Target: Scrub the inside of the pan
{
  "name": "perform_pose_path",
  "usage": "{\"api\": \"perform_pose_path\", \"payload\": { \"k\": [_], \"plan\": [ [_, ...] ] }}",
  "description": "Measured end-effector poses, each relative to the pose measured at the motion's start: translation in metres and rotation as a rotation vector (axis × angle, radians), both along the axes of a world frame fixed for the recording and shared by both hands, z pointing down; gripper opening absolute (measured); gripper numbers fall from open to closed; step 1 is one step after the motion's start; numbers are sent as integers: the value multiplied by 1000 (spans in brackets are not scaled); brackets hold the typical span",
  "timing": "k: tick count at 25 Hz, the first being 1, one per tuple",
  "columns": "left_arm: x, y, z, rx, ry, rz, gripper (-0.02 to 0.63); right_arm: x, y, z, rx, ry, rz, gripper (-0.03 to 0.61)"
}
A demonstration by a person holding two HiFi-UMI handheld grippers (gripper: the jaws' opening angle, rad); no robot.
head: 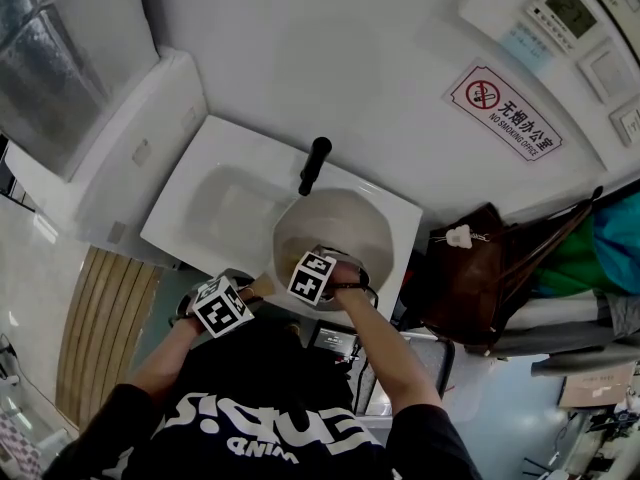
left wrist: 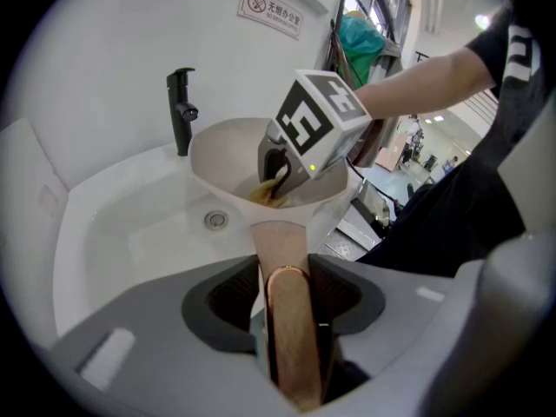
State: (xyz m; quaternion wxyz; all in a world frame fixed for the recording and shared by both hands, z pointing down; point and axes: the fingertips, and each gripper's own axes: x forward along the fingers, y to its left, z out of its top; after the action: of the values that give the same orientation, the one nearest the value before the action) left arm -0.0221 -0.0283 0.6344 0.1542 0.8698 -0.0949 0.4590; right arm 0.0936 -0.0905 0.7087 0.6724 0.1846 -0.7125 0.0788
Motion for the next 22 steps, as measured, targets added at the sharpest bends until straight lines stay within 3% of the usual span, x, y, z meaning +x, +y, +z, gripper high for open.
{"api": "perform_pose_path", "payload": {
  "k": [7,15,22],
  "plan": [
    [-1,1,1,-11,-3,0,175,-1,-33,-2,81,53,-50,75],
    [-1,1,1,-23,-1,0,175,19,-77,-6,214,89,12,75],
    [-2,1,2,-30,-2,2,176,46,-100,-8,252,138,41,74]
  ]
}}
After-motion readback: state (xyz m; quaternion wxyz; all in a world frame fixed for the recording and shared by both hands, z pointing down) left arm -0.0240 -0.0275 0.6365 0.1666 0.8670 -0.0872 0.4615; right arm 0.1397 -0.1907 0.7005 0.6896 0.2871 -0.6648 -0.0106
